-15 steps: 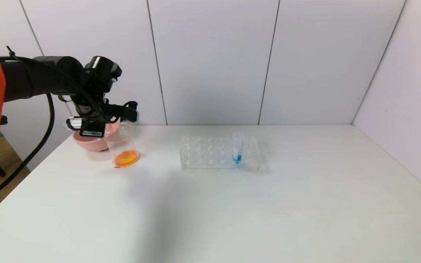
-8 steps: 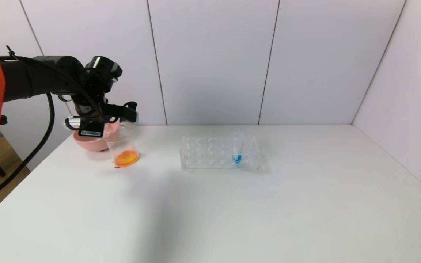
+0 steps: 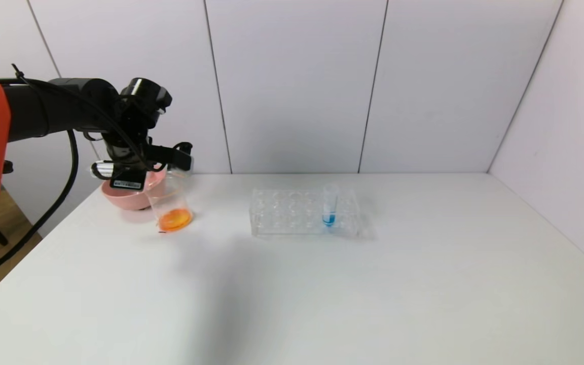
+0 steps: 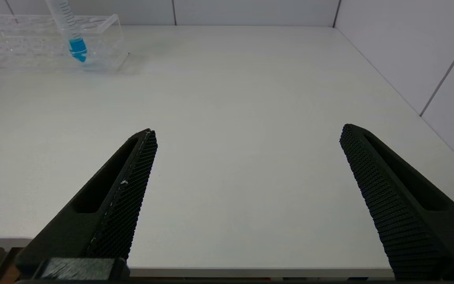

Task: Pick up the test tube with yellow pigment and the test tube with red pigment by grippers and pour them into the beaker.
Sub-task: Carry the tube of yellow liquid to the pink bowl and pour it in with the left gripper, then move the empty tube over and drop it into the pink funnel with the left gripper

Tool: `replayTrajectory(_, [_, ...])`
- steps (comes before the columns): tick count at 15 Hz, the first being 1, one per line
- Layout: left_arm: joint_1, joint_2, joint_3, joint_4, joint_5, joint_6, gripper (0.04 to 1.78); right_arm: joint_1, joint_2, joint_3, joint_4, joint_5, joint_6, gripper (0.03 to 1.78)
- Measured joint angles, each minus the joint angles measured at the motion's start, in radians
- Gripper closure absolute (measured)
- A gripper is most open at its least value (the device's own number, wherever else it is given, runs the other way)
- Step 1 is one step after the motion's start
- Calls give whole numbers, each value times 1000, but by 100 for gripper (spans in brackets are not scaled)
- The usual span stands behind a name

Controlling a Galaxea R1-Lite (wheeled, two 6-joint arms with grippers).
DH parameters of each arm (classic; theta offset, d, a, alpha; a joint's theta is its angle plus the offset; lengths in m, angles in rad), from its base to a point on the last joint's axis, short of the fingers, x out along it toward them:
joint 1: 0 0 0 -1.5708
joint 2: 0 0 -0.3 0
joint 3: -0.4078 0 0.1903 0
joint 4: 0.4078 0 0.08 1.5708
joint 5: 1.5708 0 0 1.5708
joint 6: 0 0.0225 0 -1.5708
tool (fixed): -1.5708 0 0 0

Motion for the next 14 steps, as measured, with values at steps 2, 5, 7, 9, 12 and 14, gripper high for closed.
replayTrajectory(2, [-1, 1, 0, 0, 1, 2, 137, 0, 0, 0, 0, 0, 0, 11])
replayTrajectory(5, [-5, 2, 1, 1, 16, 6, 137, 0, 0, 0, 0, 0, 0, 11])
replayTrajectory(7, [-10, 2, 1, -6, 70, 33, 137, 0, 0, 0, 0, 0, 0, 11])
replayTrajectory(9, [-16, 2, 1, -12, 95, 38, 137, 0, 0, 0, 0, 0, 0, 11])
replayTrajectory(12, [-16, 2, 0, -12, 97, 37, 137, 0, 0, 0, 0, 0, 0, 11])
replayTrajectory(14, [-17, 2, 0, -12, 97, 35, 137, 0, 0, 0, 0, 0, 0, 11])
